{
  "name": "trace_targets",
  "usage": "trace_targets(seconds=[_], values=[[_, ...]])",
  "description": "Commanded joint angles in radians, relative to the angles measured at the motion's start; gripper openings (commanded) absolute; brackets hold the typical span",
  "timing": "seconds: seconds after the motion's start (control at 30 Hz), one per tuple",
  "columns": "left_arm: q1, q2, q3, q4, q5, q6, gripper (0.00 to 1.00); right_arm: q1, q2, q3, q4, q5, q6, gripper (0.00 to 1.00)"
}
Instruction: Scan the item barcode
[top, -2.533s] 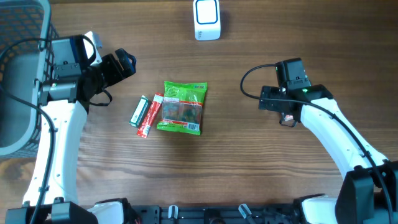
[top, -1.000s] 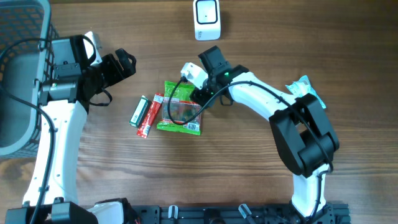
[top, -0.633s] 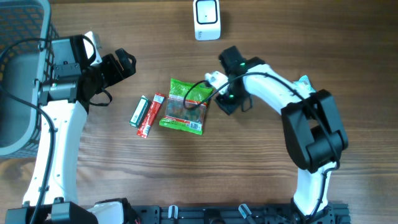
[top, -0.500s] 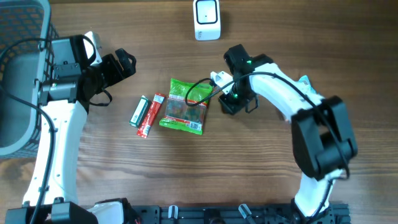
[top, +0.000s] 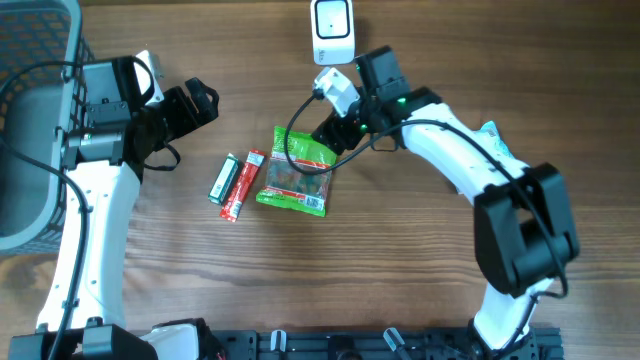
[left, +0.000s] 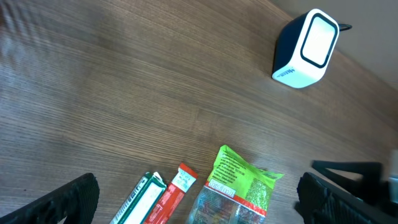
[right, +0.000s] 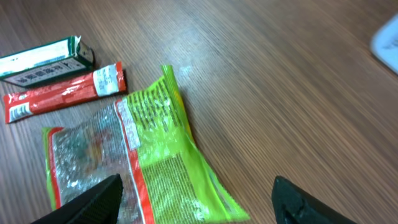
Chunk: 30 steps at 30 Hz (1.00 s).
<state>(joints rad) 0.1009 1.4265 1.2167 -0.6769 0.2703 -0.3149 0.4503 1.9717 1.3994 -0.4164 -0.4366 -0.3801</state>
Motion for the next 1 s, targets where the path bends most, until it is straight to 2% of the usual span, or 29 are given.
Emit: trace_targets(seconds=[0.0, 0.07, 0.13, 0.17, 0.23, 0.33, 0.37, 0.4, 0.43, 0.47, 0.77, 0.97], values=[[0.003, -0.010, 0.000, 0.003, 0.000, 0.020, 1.00, 0.047, 0.084, -0.001, 0.044, -0.043, -0.117, 0.78], [0.003, -0.010, 0.000, 0.003, 0.000, 0.020, 1.00, 0.068, 0.112, -0.001, 0.067, -0.043, -0.165, 0.84], [0.003, -0.010, 0.000, 0.003, 0.000, 0.020, 1.00, 0.088, 0.129, -0.001, 0.090, -0.043, -0.178, 0.85], [0.003, -0.010, 0.000, 0.003, 0.000, 0.020, 1.00, 0.094, 0.131, -0.001, 0.093, -0.034, -0.177, 0.82], [0.003, -0.010, 0.000, 0.003, 0.000, 0.020, 1.00, 0.096, 0.130, -0.001, 0.074, 0.021, -0.161, 0.68], [0.003, -0.010, 0.000, 0.003, 0.000, 0.020, 1.00, 0.085, 0.130, -0.001, 0.006, 0.120, -0.114, 0.57], [0.003, -0.010, 0.000, 0.003, 0.000, 0.020, 1.00, 0.078, 0.131, -0.001, -0.003, 0.096, -0.115, 0.57], [0.003, -0.010, 0.000, 0.003, 0.000, 0.020, 1.00, 0.074, 0.131, -0.001, -0.001, 0.040, -0.119, 0.71], [0.003, -0.010, 0.000, 0.003, 0.000, 0.020, 1.00, 0.074, 0.131, -0.001, 0.007, 0.019, -0.121, 0.78], [0.003, -0.010, 0.000, 0.003, 0.000, 0.020, 1.00, 0.074, 0.132, -0.001, 0.011, 0.007, -0.136, 0.80], [0.003, -0.010, 0.000, 0.003, 0.000, 0.020, 1.00, 0.102, 0.133, -0.001, -0.026, -0.014, -0.167, 0.80], [0.003, -0.010, 0.000, 0.003, 0.000, 0.020, 1.00, 0.100, 0.133, -0.001, -0.156, -0.002, -0.167, 0.79]])
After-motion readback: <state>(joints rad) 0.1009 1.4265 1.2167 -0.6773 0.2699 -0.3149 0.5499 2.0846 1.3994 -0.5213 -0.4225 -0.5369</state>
